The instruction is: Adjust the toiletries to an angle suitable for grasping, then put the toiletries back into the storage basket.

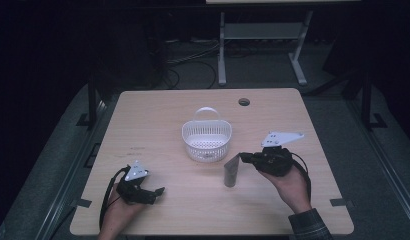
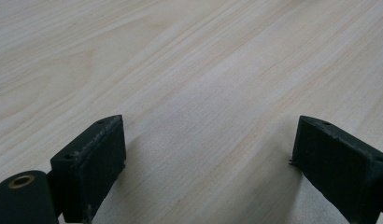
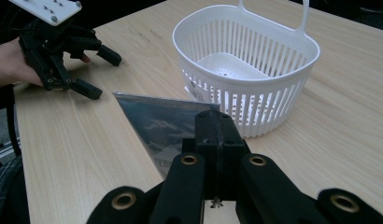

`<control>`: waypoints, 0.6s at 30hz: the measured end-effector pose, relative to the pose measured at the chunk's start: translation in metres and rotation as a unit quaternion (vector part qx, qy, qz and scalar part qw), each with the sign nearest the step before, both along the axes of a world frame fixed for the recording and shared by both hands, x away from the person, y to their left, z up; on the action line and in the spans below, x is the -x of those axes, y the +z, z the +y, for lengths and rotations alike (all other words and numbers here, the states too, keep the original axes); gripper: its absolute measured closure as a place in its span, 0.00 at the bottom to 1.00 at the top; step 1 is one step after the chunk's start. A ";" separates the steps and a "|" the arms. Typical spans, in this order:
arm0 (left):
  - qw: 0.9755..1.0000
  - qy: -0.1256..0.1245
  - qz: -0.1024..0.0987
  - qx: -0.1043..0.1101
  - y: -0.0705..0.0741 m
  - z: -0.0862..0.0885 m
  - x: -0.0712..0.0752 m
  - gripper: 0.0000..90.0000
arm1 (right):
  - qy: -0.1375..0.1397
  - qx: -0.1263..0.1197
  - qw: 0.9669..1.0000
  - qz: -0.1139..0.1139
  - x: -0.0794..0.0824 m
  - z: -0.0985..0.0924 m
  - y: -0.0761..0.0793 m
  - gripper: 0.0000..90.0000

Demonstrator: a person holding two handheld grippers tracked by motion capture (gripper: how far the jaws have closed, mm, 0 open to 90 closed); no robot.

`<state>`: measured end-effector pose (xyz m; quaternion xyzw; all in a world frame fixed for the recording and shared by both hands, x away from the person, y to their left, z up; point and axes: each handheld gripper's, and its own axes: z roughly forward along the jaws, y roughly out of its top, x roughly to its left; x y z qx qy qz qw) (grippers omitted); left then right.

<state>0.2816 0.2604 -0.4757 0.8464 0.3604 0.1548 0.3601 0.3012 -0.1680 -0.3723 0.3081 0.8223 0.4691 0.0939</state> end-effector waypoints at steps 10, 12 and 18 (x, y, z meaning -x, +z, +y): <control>1.000 0.000 0.000 0.000 0.000 0.000 0.000 0.10 | 0.000 -0.002 1.000 -0.002 -0.009 0.001 0.002 1.00; 1.000 0.000 0.000 0.000 0.000 0.000 0.000 0.10 | 0.000 -0.003 1.000 0.000 -0.010 0.001 0.001 1.00; 1.000 0.000 0.001 -0.001 0.000 0.000 0.000 0.10 | 0.002 -0.001 1.000 0.003 -0.017 0.003 0.000 1.00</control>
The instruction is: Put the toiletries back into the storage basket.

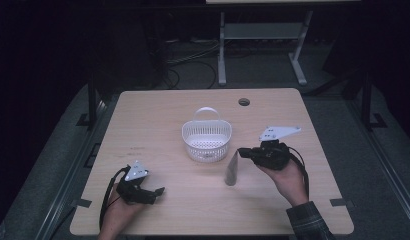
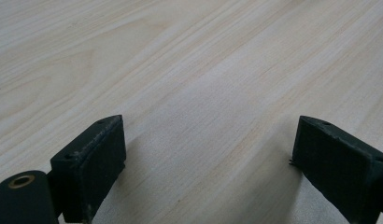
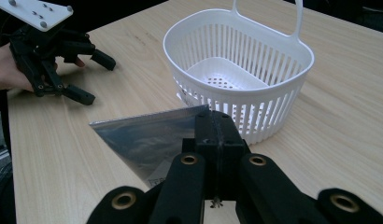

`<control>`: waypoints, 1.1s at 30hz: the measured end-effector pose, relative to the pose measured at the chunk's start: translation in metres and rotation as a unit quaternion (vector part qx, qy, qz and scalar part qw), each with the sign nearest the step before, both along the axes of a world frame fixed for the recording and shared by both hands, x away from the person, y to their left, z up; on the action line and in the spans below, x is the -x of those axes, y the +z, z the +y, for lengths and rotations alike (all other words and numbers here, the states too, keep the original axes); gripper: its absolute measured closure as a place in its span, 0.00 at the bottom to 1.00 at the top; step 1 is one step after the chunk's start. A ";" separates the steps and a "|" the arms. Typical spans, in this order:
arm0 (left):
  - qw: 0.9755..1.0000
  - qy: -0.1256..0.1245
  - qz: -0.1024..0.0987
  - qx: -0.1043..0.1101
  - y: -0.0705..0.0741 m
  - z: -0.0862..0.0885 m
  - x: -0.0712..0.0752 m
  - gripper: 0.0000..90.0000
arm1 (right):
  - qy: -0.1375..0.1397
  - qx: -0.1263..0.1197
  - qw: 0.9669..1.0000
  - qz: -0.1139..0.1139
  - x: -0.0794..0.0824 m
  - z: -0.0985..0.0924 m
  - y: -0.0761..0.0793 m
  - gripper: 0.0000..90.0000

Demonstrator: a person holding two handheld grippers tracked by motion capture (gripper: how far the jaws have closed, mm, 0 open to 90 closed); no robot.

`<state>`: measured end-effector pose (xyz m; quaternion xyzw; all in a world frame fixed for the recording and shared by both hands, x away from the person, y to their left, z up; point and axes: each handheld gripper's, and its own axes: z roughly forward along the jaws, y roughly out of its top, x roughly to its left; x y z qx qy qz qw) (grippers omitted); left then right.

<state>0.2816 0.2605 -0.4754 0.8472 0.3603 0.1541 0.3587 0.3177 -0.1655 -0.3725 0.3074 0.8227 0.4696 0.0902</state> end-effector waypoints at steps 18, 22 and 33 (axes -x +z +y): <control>1.000 0.000 -0.002 0.001 0.000 0.000 0.000 0.10 | 0.009 -0.003 1.000 0.007 0.013 -0.014 0.004 0.77; 1.000 0.000 -0.001 0.001 0.000 0.000 0.000 0.10 | 0.011 -0.005 1.000 0.009 0.018 -0.016 0.006 0.62; 1.000 0.000 0.000 0.001 0.000 0.000 0.000 0.10 | 0.025 0.013 1.000 0.009 0.025 -0.011 0.010 0.28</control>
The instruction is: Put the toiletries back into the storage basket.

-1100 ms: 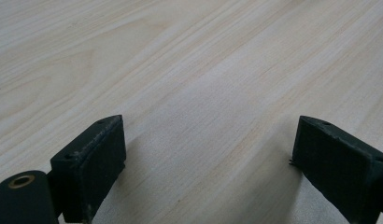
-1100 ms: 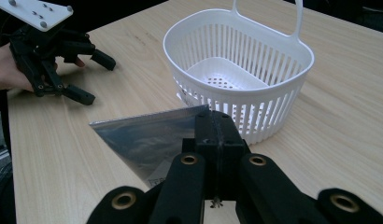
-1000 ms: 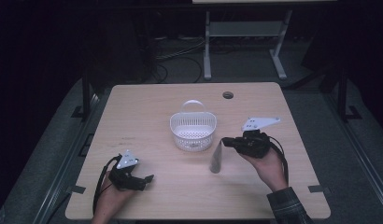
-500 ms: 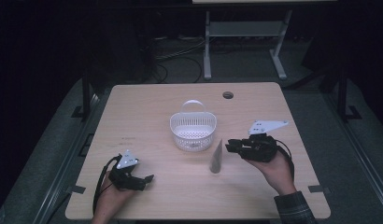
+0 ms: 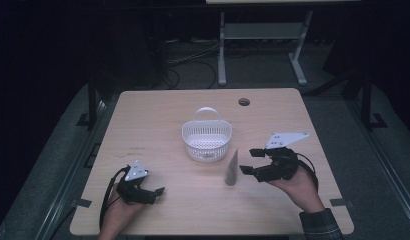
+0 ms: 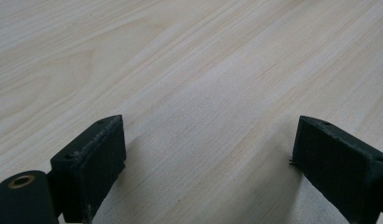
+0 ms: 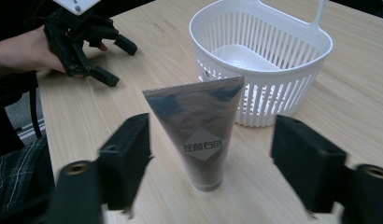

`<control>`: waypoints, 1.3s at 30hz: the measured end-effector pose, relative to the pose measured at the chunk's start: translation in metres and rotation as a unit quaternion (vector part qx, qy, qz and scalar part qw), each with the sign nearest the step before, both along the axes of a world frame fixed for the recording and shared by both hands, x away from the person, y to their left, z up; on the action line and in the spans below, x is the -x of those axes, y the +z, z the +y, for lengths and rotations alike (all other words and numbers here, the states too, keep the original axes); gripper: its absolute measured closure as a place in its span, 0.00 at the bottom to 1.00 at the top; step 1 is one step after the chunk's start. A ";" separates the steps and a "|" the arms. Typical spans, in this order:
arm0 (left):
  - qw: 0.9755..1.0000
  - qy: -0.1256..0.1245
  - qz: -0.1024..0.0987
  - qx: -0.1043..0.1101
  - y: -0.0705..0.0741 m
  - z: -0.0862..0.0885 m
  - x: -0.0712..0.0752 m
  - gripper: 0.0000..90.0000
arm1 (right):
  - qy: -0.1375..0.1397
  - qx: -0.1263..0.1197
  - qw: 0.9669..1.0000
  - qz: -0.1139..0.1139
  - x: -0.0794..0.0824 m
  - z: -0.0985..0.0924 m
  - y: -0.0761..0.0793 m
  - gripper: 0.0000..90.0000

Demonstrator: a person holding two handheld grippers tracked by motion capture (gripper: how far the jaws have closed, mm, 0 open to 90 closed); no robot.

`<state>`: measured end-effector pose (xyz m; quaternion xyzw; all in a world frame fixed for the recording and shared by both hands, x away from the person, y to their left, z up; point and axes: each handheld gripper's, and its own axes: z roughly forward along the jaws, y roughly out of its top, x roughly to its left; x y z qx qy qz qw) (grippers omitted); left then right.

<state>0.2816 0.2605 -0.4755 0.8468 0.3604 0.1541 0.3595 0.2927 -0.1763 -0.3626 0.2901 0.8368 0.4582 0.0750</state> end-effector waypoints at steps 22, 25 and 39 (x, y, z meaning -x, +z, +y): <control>1.000 0.000 0.000 0.000 0.000 0.000 0.000 0.10 | 0.036 0.043 0.998 0.000 -0.015 0.032 0.006 0.03; 1.000 0.000 0.000 -0.001 0.000 0.000 0.000 0.10 | 0.040 0.045 0.998 0.002 -0.018 0.036 0.005 0.03; 1.000 0.000 0.000 0.000 0.000 0.000 0.000 0.10 | 0.058 0.065 0.996 0.010 -0.032 0.056 0.002 0.04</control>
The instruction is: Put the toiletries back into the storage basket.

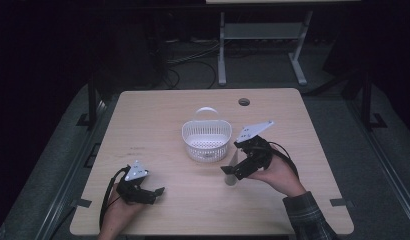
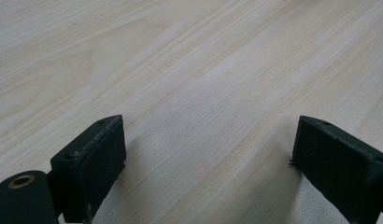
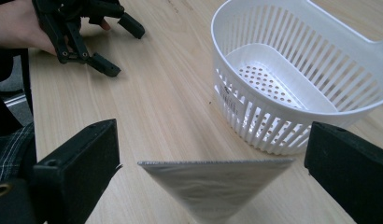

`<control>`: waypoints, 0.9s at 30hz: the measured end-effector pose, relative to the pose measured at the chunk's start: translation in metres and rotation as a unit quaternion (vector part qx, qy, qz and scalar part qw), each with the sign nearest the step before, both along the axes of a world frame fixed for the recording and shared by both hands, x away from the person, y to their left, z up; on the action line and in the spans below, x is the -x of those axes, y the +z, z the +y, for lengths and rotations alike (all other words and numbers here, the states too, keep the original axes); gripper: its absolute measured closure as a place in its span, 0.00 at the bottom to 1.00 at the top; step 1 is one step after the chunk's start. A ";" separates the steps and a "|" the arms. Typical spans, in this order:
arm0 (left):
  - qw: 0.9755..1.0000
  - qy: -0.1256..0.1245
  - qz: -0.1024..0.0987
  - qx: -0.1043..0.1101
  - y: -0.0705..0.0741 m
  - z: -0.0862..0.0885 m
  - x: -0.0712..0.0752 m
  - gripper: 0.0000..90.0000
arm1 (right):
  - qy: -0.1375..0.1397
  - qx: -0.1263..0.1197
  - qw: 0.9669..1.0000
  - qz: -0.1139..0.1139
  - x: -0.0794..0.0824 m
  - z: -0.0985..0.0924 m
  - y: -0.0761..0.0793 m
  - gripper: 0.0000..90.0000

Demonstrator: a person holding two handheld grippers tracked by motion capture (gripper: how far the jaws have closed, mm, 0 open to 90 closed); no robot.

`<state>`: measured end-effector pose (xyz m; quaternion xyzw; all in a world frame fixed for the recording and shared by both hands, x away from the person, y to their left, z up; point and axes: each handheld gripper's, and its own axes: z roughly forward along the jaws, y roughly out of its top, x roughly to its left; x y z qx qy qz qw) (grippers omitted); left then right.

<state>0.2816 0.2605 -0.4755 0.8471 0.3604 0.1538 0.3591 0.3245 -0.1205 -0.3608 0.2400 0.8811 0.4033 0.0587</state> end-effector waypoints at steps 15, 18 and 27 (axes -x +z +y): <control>1.000 0.000 -0.001 -0.001 0.000 0.000 0.000 0.10 | 0.005 0.011 1.000 0.013 -0.004 0.004 -0.008 0.14; 1.000 0.000 -0.001 -0.001 0.000 0.000 0.000 0.10 | 0.007 0.012 1.000 0.015 -0.004 0.004 -0.010 0.16; 1.000 0.000 -0.001 -0.001 0.000 0.000 0.000 0.10 | 0.012 0.008 1.000 0.014 -0.004 0.002 -0.009 0.25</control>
